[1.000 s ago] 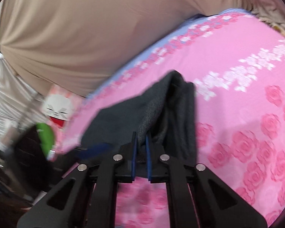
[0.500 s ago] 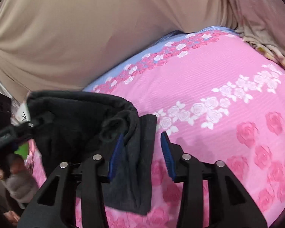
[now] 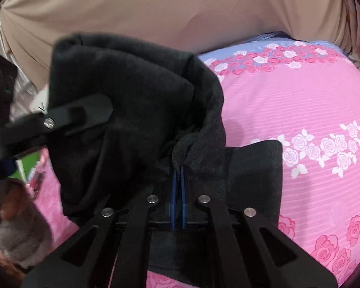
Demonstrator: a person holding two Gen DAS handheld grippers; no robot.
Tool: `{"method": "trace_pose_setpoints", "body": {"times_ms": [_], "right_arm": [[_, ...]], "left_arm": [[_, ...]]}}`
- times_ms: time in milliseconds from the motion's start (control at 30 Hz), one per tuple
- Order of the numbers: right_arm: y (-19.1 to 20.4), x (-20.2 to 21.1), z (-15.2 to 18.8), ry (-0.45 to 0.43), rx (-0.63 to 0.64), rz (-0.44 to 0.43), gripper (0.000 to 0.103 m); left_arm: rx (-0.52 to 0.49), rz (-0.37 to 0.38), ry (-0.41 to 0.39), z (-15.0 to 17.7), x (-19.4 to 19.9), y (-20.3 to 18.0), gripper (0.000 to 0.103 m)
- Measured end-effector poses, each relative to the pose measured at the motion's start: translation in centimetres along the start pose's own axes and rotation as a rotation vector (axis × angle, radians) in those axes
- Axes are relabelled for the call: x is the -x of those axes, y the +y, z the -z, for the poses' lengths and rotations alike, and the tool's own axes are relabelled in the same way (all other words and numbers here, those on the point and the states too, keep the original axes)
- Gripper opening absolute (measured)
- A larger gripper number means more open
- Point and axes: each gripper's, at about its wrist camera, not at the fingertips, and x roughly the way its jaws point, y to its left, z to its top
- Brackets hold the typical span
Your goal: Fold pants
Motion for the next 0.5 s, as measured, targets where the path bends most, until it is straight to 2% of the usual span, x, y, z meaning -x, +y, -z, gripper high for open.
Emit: {"method": "trace_pose_setpoints", "body": {"times_ms": [133,300,367,500], "right_arm": [[-3.0,2.7,-0.3,-0.074,-0.059,0.133,0.005],[-4.4,3.5,-0.3,-0.081,-0.073,0.151,0.003],[-3.7,3.7,0.0,-0.074,-0.063,0.11,0.002],[-1.2,1.8,0.2,-0.003,-0.032,-0.126,0.001]], "left_arm": [[0.007,0.015,0.01,0.1,-0.1,0.3,0.006],[0.006,0.029,0.024,0.5,-1.0,0.0,0.006],[0.005,0.028,0.027,0.6,-1.1,-0.1,0.006],[0.003,0.022,0.02,0.4,-0.8,-0.1,0.006]]}}
